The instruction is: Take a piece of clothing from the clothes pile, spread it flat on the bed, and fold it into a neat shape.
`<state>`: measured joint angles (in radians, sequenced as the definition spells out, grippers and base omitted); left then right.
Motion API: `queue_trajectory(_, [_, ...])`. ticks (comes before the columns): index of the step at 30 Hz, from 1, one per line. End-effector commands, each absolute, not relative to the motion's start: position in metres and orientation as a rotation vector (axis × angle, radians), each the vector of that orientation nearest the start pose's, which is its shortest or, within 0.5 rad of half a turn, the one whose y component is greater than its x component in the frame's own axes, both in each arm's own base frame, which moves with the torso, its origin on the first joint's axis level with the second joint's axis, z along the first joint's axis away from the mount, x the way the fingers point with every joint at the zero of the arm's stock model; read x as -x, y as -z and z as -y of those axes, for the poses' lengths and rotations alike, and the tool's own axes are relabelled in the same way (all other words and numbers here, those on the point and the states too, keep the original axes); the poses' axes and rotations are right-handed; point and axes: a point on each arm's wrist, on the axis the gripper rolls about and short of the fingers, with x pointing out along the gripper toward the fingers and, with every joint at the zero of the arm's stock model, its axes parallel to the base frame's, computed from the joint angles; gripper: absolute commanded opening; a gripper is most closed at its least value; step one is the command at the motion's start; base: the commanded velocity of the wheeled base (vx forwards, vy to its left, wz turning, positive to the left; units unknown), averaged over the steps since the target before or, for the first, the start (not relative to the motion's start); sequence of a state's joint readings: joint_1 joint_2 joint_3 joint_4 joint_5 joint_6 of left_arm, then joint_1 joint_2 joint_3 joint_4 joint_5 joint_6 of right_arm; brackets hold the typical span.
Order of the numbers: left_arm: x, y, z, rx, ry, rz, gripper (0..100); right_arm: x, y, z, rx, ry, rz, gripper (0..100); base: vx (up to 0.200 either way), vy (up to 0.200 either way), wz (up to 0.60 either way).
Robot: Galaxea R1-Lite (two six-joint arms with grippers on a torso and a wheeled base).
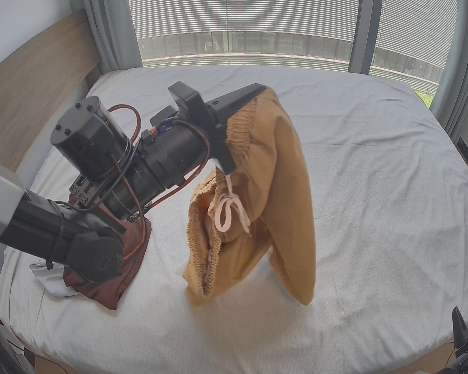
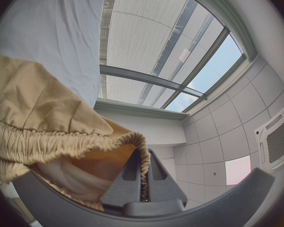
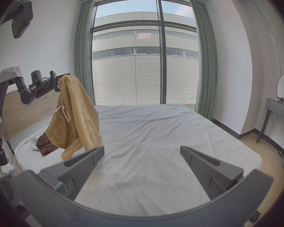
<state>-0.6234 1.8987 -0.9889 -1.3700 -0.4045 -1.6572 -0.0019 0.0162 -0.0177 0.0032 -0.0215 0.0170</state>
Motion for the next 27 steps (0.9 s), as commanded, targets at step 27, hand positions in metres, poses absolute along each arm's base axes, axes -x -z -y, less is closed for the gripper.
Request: queue_trajectory(27, [-0.301, -0.232, 0.266, 1.621, 1.173, -0.538, 0, 0.023, -0.076, 0.0, -0.018, 0.023, -0.001, 100, 0.0, 0.0, 0.0])
